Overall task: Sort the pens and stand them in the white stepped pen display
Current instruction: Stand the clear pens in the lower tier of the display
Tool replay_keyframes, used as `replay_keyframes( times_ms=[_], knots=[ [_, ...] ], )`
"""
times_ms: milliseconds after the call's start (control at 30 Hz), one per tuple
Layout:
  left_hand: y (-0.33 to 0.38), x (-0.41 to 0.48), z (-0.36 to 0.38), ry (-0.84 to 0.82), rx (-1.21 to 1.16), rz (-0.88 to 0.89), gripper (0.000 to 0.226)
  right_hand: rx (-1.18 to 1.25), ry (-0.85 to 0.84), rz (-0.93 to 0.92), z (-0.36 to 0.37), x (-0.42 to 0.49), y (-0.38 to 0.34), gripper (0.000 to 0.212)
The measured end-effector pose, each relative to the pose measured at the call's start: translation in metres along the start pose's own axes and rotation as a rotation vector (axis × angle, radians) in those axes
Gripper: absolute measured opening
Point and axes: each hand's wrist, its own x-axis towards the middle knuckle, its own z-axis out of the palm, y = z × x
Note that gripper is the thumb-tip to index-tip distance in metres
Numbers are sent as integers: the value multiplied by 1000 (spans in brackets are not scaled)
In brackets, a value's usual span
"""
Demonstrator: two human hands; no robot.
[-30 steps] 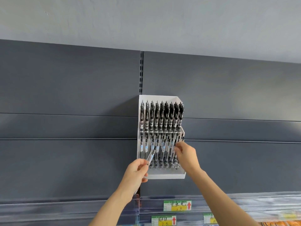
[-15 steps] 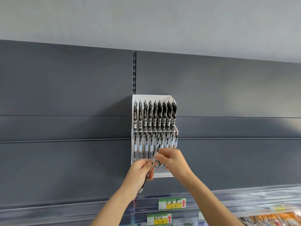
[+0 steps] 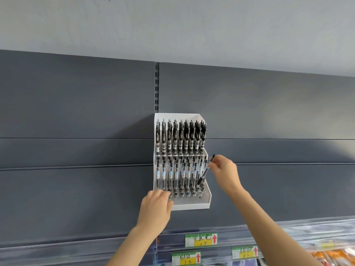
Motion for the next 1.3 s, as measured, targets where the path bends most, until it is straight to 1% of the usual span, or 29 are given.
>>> replay_keyframes(
  times_ms=[100,167,233,367,467,633,800,933,1033,1200,1300],
  knots=[
    [-2,-2,0,-7,74,13,41,-66,-35,-34,9,4,-3,15],
    [-3,-4,0,-16,97,13,40,-140,-54,-59,10,8,-7,14],
    [-5,-5,0,-27,102,9,39,-231,-72,-68,11,12,-9,18],
    [-7,-8,4,-51,68,8,39,-366,-166,-4,23,5,3,16],
    [-7,-11,6,-65,35,2,40,-323,-166,40,32,-2,11,16],
    [-6,-14,6,-70,5,-8,39,-277,-152,59,32,-3,12,17],
    [7,-12,6,-65,-31,-7,39,-214,-181,83,22,-16,23,30],
    [36,-7,9,-73,-42,21,40,-240,-237,103,-3,-38,49,35],
    [71,-2,18,-82,-42,60,39,-314,-264,141,-35,-53,80,36],
    [145,1,44,-121,-58,105,39,-526,-278,138,-112,-71,135,42],
    [198,0,60,-137,-70,133,39,-593,-285,150,-162,-82,168,48]
  ],
)
